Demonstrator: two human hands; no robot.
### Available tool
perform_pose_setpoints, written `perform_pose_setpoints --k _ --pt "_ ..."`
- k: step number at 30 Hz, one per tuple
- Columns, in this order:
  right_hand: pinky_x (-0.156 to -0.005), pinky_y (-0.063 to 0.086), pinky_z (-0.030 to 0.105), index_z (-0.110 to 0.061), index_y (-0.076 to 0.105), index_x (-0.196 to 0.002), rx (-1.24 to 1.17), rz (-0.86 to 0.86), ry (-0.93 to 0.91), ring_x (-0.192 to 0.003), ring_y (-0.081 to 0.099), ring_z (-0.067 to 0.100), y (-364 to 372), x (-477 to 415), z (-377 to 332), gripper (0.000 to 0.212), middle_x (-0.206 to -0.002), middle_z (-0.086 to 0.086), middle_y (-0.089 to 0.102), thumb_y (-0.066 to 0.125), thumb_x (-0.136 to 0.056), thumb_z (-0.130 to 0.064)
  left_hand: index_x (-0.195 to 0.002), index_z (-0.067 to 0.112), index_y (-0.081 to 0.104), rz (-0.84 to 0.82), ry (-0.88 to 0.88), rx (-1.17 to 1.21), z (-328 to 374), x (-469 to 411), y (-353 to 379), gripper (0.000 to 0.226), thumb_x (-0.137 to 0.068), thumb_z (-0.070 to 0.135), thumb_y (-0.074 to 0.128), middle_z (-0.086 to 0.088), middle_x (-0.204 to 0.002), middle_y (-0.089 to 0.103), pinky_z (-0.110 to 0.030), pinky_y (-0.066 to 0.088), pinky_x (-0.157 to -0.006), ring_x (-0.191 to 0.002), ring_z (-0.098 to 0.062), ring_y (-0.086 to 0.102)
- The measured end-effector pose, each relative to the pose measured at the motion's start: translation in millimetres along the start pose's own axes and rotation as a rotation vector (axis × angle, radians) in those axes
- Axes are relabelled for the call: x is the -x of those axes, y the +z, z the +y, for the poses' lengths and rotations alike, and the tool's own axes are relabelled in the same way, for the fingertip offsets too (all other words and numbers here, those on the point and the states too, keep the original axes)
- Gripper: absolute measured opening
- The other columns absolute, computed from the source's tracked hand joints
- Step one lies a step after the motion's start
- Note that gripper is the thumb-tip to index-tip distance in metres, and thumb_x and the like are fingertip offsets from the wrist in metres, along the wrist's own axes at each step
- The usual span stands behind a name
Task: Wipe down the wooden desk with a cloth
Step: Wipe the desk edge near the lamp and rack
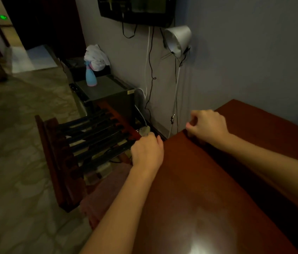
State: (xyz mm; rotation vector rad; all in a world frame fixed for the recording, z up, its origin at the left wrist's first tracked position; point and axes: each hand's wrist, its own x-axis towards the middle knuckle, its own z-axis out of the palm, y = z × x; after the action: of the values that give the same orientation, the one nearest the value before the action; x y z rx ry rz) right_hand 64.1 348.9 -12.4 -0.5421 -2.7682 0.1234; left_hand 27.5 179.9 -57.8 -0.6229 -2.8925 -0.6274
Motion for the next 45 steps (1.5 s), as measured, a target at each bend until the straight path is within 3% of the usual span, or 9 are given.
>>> perform_pose_setpoints --k 7,10,15,19,22,28,35,38,45 --pt "-0.060 0.036 0.025 -0.025 0.049 -0.072 -0.065 -0.004 -0.129 -0.066 0.049 0.015 8.1 29.2 -49.4 0.020 -0.067 -0.008 0.052 0.056 -0.085 -0.038 -0.111 0.014 0.055 0.047 0.086 -0.044 3.7 0.9 -2.8 0.030 -0.102 0.033 0.033 -0.006 -0.102 0.063 -0.030 0.037 -0.063 -0.089 -0.023 0.062" --pt "-0.051 0.030 0.021 -0.022 0.052 -0.077 0.005 -0.024 -0.054 -0.068 0.054 0.016 6.9 -4.8 -34.8 0.018 -0.069 -0.004 0.053 0.056 -0.088 -0.036 -0.107 0.014 0.056 0.045 0.090 0.012 -0.5 3.6 -6.4 0.027 -0.101 0.033 0.038 -0.005 -0.100 0.061 -0.029 0.038 -0.064 -0.087 -0.022 0.061" --pt "-0.060 0.050 0.026 -0.020 0.057 -0.078 0.032 -0.015 0.050 -0.064 0.064 0.013 -5.4 15.0 8.8 0.018 -0.063 -0.006 0.060 0.057 -0.088 -0.035 -0.108 0.014 0.056 0.105 0.114 0.047 4.6 4.3 -3.5 0.023 -0.099 0.031 0.043 -0.004 -0.103 0.059 -0.027 0.040 -0.063 -0.086 -0.019 0.060" --pt "-0.055 0.038 0.021 -0.024 0.047 -0.075 -0.006 -0.003 -0.073 -0.068 0.057 0.014 4.8 34.9 -24.8 0.020 -0.063 -0.010 0.048 0.056 -0.088 -0.037 -0.111 0.016 0.051 0.132 0.140 -0.025 12.3 5.5 -1.7 0.022 -0.099 0.033 0.043 -0.002 -0.102 0.060 -0.025 0.037 -0.061 -0.086 -0.017 0.060" --pt "-0.060 0.038 0.026 -0.023 0.051 -0.072 -0.025 0.033 -0.055 -0.069 0.056 0.018 11.6 3.0 -27.8 0.019 -0.069 -0.004 0.055 0.058 -0.084 -0.037 -0.111 0.016 0.050 0.112 0.128 -0.089 12.6 8.3 -6.7 0.023 -0.100 0.034 0.042 -0.002 -0.102 0.061 -0.027 0.035 -0.062 -0.088 -0.018 0.060" --pt "-0.060 0.041 0.027 -0.023 0.048 -0.067 -0.052 0.056 0.072 -0.070 0.062 0.019 6.8 -14.6 14.0 0.023 -0.066 -0.003 0.058 0.057 -0.086 -0.033 -0.110 0.013 0.059 -0.189 0.086 -0.216 43.7 -39.8 -11.8 0.024 -0.099 0.029 0.045 -0.007 -0.103 0.061 -0.035 0.044 -0.072 -0.093 -0.024 0.060" --pt "-0.050 0.031 0.019 -0.025 0.037 -0.063 0.019 -0.046 0.041 -0.061 0.050 0.004 -16.4 58.2 22.2 0.033 -0.063 -0.012 0.050 0.055 -0.087 -0.039 -0.107 0.011 0.056 -0.039 0.226 0.006 52.9 -48.7 26.8 0.029 -0.101 0.028 0.034 -0.012 -0.098 0.067 -0.035 0.043 -0.068 -0.090 -0.031 0.064" --pt "-0.057 0.045 0.026 -0.025 0.037 -0.061 -0.027 -0.005 0.005 -0.066 0.055 0.012 -5.8 39.3 13.5 0.033 -0.065 -0.010 0.053 0.056 -0.085 -0.039 -0.110 0.010 0.054 -0.020 0.241 0.003 53.5 -51.8 29.4 0.028 -0.101 0.028 0.034 -0.013 -0.098 0.067 -0.038 0.045 -0.071 -0.090 -0.033 0.063" --pt "-0.061 0.037 0.026 -0.019 0.052 -0.074 0.066 0.054 0.181 -0.073 0.061 0.020 8.6 -45.5 45.5 0.018 -0.068 -0.001 0.057 0.056 -0.086 -0.033 -0.100 0.011 0.054 -0.045 0.239 0.095 48.5 -48.4 26.8 0.028 -0.101 0.032 0.036 -0.008 -0.088 0.065 -0.039 0.049 -0.069 -0.079 -0.026 0.062"
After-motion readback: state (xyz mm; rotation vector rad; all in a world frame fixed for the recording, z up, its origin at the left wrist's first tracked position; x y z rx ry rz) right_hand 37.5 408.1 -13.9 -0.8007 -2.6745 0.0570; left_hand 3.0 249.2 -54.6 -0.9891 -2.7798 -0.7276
